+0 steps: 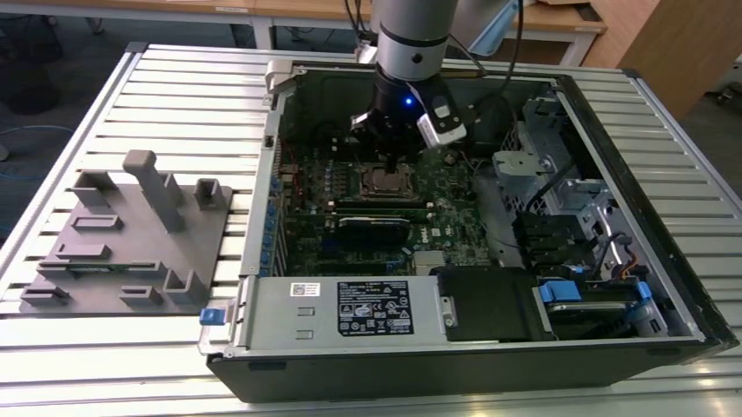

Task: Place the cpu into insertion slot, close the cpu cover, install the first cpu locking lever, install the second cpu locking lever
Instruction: 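Install the first cpu locking lever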

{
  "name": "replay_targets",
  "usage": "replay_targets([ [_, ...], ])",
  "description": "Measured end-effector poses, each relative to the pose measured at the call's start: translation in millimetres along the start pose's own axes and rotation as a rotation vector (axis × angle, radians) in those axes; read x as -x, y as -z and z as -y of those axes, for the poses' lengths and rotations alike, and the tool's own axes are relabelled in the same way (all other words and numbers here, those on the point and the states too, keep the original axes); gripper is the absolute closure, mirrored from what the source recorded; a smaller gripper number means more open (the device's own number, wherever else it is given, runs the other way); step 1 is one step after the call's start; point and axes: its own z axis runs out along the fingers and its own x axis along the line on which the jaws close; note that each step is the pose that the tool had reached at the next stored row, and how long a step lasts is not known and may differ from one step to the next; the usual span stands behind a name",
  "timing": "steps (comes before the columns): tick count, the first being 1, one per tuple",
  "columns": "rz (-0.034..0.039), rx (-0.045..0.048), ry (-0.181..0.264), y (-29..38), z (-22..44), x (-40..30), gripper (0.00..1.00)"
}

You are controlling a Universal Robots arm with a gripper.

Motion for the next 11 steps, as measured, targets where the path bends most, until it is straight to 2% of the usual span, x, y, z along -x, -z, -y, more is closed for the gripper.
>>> replay_targets([
  [11,0.0000,0.0000,0.000,1.7,0.0,0.0,0.90],
])
